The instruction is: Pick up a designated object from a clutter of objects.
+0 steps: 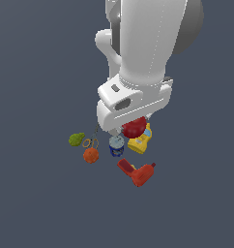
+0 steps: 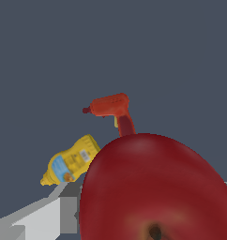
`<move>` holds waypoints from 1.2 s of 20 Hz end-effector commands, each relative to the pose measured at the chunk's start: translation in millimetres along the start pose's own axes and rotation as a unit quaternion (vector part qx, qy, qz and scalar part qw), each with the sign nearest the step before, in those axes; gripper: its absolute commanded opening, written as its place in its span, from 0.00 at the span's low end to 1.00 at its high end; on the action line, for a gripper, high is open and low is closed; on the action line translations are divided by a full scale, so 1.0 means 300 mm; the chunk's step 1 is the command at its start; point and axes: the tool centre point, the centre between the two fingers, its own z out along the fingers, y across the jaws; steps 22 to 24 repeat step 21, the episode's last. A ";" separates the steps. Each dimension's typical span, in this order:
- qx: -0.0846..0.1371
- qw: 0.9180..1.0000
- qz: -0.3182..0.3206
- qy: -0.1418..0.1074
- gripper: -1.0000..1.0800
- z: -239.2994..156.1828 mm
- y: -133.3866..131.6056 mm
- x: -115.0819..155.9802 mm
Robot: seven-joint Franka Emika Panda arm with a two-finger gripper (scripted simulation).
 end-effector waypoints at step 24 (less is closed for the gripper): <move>0.001 1.000 0.000 0.002 0.00 -0.287 -0.260 0.169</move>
